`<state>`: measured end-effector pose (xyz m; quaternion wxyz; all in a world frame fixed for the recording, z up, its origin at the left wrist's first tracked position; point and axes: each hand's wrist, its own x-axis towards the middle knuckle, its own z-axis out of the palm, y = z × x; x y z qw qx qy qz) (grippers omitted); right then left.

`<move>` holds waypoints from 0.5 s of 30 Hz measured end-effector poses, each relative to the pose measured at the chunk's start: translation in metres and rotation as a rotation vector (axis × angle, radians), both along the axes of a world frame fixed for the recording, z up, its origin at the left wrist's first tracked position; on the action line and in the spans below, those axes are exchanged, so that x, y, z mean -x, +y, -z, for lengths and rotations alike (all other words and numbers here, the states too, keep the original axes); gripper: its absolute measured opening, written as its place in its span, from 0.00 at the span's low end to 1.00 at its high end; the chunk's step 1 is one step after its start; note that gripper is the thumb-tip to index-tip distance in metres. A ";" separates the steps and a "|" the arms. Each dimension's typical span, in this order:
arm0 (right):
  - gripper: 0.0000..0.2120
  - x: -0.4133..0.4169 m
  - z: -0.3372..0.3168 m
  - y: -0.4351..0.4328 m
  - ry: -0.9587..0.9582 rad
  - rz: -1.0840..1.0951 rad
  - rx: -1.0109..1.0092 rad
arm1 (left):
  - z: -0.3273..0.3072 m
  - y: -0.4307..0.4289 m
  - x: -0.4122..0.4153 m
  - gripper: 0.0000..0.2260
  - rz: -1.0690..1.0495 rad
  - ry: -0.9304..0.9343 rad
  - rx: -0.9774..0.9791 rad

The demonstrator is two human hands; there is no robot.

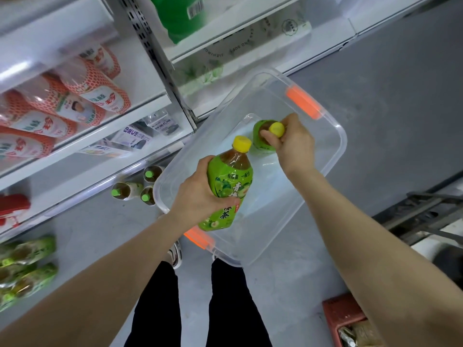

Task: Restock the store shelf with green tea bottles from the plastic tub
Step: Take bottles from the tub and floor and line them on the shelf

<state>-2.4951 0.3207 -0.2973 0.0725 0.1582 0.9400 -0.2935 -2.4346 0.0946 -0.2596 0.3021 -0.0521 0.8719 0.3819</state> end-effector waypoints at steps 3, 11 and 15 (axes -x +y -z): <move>0.33 -0.004 0.014 0.005 -0.046 -0.007 0.073 | 0.001 -0.002 -0.001 0.44 -0.001 -0.001 0.005; 0.48 0.013 0.038 0.027 -0.220 -0.137 0.105 | 0.006 -0.005 0.005 0.44 -0.060 -0.036 -0.031; 0.41 0.013 0.040 0.021 -0.193 -0.103 0.138 | 0.007 -0.005 0.000 0.43 -0.100 -0.040 -0.066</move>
